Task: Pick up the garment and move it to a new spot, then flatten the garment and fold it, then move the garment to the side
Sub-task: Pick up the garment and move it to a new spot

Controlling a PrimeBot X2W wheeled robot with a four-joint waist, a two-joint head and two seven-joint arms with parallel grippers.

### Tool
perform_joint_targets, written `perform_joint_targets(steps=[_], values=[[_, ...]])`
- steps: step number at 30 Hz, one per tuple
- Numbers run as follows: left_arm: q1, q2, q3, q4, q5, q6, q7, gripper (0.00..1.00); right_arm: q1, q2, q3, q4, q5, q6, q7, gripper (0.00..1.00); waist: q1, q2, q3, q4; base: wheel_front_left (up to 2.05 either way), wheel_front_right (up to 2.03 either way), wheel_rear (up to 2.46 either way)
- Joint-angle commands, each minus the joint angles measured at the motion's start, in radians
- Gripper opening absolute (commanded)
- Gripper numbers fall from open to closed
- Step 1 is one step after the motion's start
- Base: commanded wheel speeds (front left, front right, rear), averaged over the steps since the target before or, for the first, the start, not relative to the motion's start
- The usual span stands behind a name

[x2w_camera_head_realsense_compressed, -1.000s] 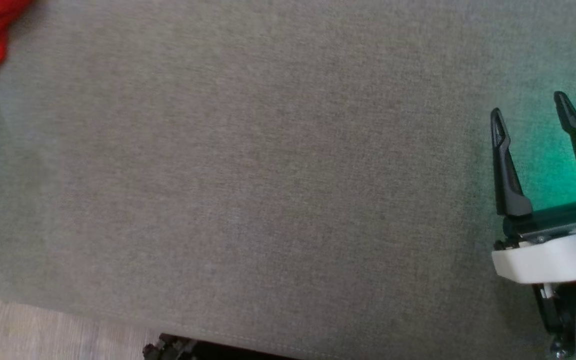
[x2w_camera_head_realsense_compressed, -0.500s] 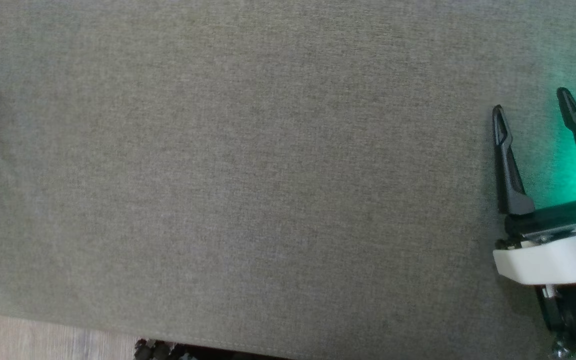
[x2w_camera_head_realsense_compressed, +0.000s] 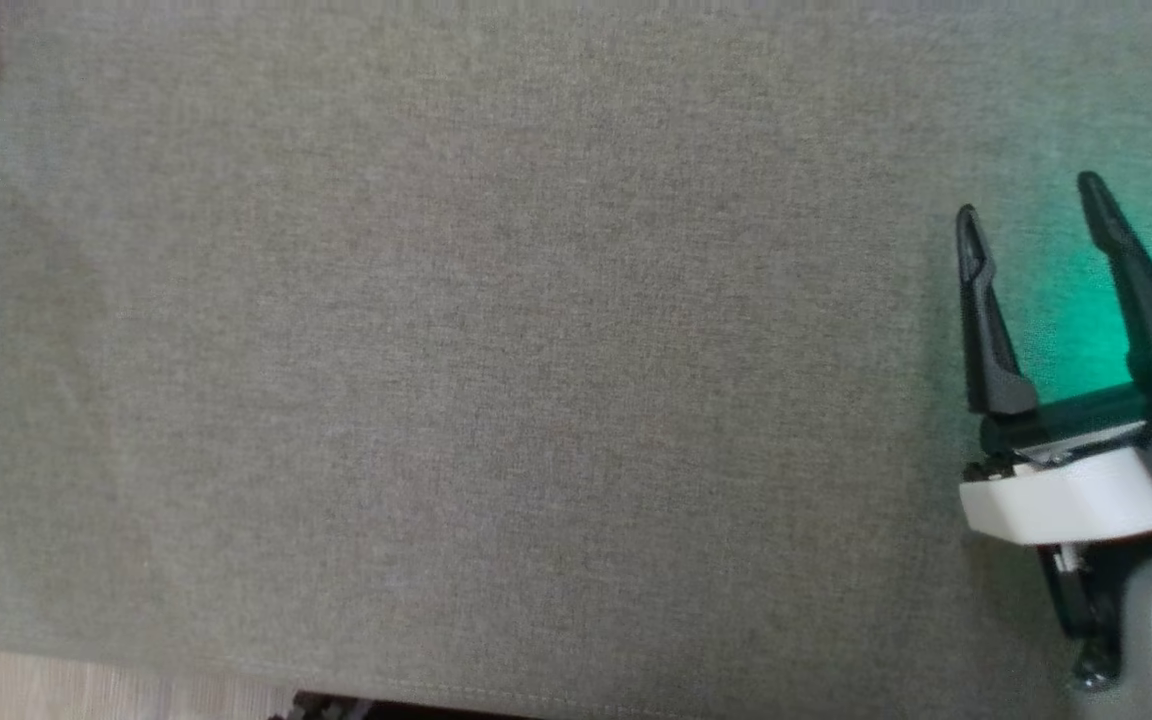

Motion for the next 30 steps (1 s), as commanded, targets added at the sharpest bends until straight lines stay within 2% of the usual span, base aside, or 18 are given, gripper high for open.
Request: perform_joint_targets(steps=[1, 8, 16, 22, 26, 30], values=[[-0.038, 0.088, 0.016, -0.018, 0.013, -0.005, -0.015, 0.0, -0.002, 0.01, 0.033, -0.022, 0.009, 0.007, -0.012, 1.0, 0.0, 0.0, -0.038, -0.005, 0.0, 0.0, 0.0], [-0.081, 0.086, -0.045, -0.104, 0.027, -0.033, -0.027, 0.0, -0.015, 0.022, 0.042, 0.097, 0.045, 0.007, -0.065, 1.0, 0.0, 0.0, -0.192, -0.027, 0.0, 0.0, 0.0], [-0.059, 0.039, -0.128, -0.309, -0.011, -0.04, 0.069, 0.0, 0.0, 0.025, 0.05, 0.259, 0.154, 0.007, -0.141, 1.0, 0.0, 0.0, -0.416, -0.092, 0.0, 0.0, 0.0], [0.02, -0.038, -0.189, -0.511, -0.103, -0.041, 0.174, 0.0, 0.018, 0.025, 0.062, 0.351, 0.216, 0.007, -0.184, 1.0, 0.0, 0.0, -0.532, -0.157, 0.0, 0.0, 0.0], [0.097, -0.117, -0.232, -0.653, -0.174, -0.039, 0.239, 0.0, 0.002, 0.025, 0.08, 0.397, 0.249, 0.007, -0.211, 1.0, 0.0, 0.0, -0.553, -0.226, 0.0, 0.0, 0.0], [0.156, -0.182, -0.248, -0.733, -0.211, -0.015, 0.241, 0.0, -0.006, 0.026, 0.076, 0.421, 0.263, 0.007, -0.228, 1.0, 0.0, 0.0, -0.535, -0.264, 0.0, 0.0, 0.0]])
